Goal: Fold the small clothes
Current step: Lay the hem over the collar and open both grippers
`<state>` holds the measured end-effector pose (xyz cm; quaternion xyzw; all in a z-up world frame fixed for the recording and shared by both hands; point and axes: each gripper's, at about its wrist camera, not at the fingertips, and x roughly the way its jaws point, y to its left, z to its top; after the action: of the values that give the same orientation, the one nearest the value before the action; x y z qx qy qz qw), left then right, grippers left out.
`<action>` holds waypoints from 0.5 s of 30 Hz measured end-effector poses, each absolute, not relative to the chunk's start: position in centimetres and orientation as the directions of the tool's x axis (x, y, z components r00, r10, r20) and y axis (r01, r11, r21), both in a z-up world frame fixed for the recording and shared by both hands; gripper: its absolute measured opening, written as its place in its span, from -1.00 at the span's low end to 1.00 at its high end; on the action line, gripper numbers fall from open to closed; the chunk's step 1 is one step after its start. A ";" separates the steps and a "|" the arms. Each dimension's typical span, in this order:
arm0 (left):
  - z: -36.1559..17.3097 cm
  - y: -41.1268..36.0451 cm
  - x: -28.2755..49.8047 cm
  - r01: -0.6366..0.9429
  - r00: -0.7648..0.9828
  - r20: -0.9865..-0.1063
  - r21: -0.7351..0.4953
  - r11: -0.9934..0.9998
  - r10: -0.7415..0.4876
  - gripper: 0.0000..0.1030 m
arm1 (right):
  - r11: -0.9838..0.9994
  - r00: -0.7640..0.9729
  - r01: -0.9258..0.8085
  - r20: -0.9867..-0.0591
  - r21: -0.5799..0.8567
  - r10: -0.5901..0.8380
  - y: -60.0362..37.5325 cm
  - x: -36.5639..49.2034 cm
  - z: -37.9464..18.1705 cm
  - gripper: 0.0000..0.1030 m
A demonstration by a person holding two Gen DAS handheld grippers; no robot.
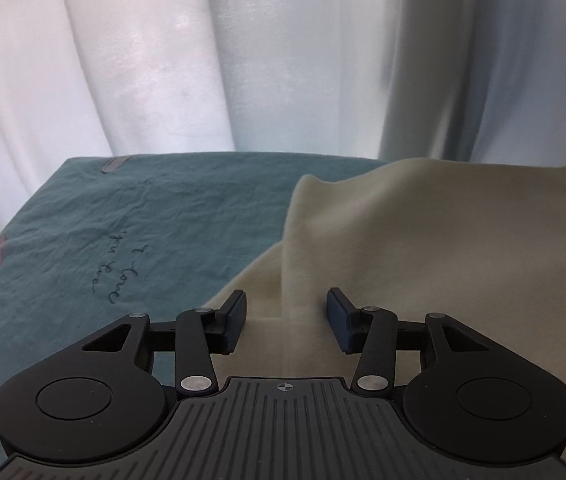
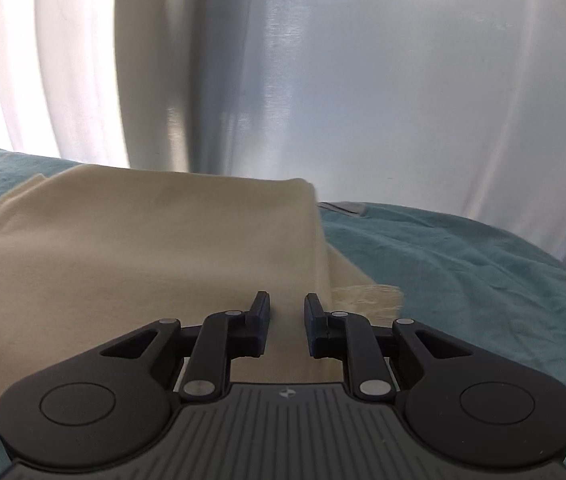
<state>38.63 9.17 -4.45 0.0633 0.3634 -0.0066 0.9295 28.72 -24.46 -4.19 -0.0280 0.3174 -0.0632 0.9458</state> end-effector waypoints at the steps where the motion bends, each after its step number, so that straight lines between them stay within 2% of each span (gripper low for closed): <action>1: -4.1 9.6 38.4 0.029 0.732 -0.679 0.113 0.993 0.056 -0.09 | 0.981 0.779 0.146 -0.597 -0.124 -0.192 -24.5 28.3 -3.9 -0.67; 2: -3.6 10.0 38.0 0.018 0.728 -0.684 0.086 0.996 0.046 -0.10 | 0.984 0.783 0.143 -0.596 -0.104 -0.177 -24.6 27.8 -3.6 -0.67; 5: -2.7 11.2 36.2 0.028 0.723 -0.689 -0.039 0.999 -0.047 -0.02 | 0.998 0.803 0.038 -0.596 0.042 -0.005 -24.3 25.0 -2.4 -0.67; 8: -2.7 12.2 34.3 0.020 0.709 -0.697 -0.132 0.991 -0.107 0.13 | 0.995 0.785 -0.089 -0.611 0.051 0.101 -21.3 23.3 -2.3 -0.67; 10: -3.2 13.0 33.1 -0.007 0.687 -0.717 -0.176 0.984 -0.123 0.17 | 0.990 0.758 -0.132 -0.639 0.048 0.132 -19.9 23.1 -3.1 -0.67; 12: -3.9 14.1 32.2 -0.047 0.664 -0.738 -0.201 0.978 -0.120 0.20 | 0.993 0.764 -0.114 -0.638 0.015 0.097 -19.8 22.7 -3.5 -0.67; 15: -4.6 16.0 31.4 -0.078 0.638 -0.749 -0.293 0.953 -0.178 0.24 | 0.995 0.756 0.076 -0.647 -0.068 -0.102 -21.2 21.7 -3.0 -0.68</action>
<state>31.41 16.00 -4.57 -0.1508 0.4245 -0.0278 0.8923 21.72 -21.21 -3.00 -0.0186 0.3464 -0.0473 0.9367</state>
